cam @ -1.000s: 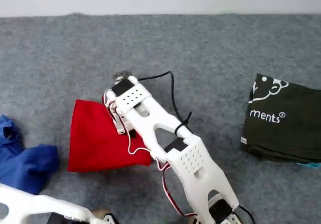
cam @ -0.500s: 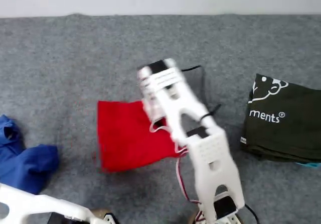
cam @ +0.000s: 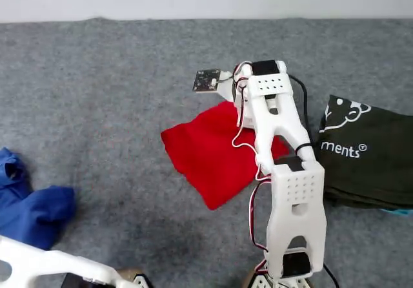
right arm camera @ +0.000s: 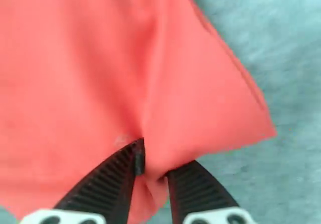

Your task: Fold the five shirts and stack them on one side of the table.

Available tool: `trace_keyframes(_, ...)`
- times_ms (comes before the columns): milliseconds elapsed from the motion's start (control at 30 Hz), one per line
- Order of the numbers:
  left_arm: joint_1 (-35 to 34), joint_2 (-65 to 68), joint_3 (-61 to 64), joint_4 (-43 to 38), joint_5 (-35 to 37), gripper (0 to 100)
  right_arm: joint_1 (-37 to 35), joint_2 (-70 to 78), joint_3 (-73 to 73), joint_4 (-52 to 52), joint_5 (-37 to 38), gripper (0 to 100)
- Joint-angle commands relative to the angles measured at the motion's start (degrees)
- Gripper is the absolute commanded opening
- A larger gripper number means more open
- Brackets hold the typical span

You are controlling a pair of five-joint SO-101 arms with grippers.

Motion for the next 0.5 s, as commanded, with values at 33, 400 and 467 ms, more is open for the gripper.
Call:
trace_keyframes(33,0.3,-1.8,-0.2,0.2,0.0,2,-2.3,-4.9,-2.0,-5.3,1.6,1.0)
trace_keyframes(400,0.9,-1.8,-0.2,0.1,-0.3,2,-3.9,-10.4,-2.0,-4.9,-17.8,17.4)
trace_keyframes(467,2.5,-1.8,-0.1,0.4,-0.3,2,-4.4,-12.4,-2.0,-4.5,-25.8,22.1)
